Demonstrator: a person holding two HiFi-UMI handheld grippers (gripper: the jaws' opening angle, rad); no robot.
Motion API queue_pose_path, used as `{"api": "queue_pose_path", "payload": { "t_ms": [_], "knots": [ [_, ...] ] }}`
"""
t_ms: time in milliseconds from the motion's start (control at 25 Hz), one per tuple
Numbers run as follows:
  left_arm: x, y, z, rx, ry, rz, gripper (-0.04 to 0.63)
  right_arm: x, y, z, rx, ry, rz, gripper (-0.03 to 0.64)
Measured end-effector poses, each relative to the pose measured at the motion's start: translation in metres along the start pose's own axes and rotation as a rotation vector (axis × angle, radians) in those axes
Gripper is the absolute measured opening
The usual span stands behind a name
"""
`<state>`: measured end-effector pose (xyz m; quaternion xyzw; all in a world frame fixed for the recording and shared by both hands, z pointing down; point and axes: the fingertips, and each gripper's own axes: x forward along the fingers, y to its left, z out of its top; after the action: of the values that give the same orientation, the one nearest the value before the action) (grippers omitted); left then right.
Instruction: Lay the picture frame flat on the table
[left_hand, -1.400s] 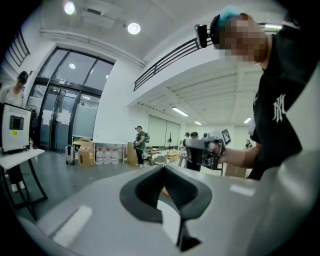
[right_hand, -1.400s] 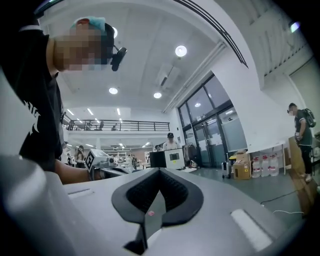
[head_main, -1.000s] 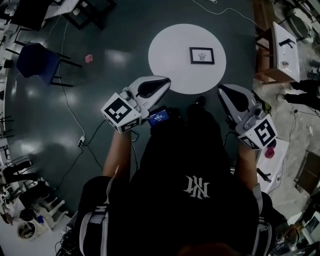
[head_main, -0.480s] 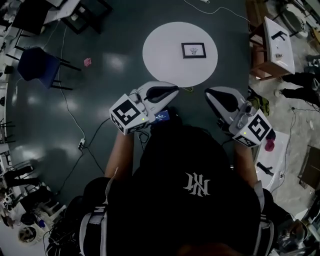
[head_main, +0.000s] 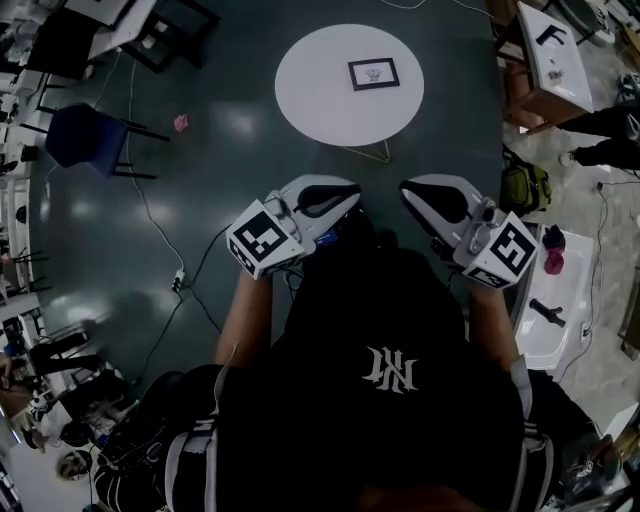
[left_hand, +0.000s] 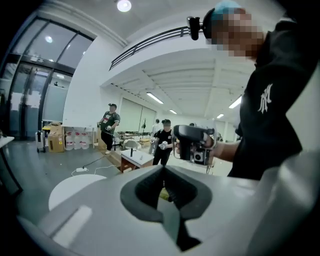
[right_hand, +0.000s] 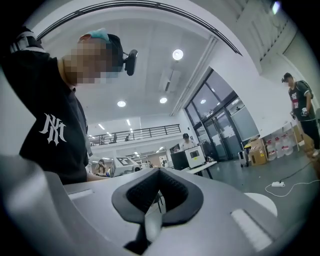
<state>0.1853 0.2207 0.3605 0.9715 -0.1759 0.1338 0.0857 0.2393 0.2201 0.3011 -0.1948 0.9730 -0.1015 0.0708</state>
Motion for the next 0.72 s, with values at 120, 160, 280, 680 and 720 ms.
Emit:
{"api": "queue_pose_path", "payload": {
  "t_ms": [120, 160, 280, 680, 720],
  "knots": [
    [0.001, -0.019, -0.008, -0.012, 0.012, 0.007, 0.003, -0.014, 0.009, -0.012, 0.021, -0.004, 0.007, 0.000],
    [0.000, -0.024, -0.010, -0.022, 0.009, 0.008, 0.003, -0.017, 0.012, -0.016, 0.027, -0.003, 0.010, 0.000],
    [-0.001, -0.035, -0.017, -0.037, 0.013, 0.010, 0.003, -0.022, 0.019, -0.025, 0.039, -0.002, 0.021, 0.000],
    [-0.002, -0.031, -0.011, -0.004, -0.011, -0.023, 0.003, -0.016, 0.027, -0.023, 0.017, 0.019, 0.007, 0.000],
    [-0.005, -0.027, -0.009, -0.015, -0.029, -0.025, 0.003, -0.012, 0.027, -0.022, 0.013, 0.024, 0.012, 0.000]
  ]
}}
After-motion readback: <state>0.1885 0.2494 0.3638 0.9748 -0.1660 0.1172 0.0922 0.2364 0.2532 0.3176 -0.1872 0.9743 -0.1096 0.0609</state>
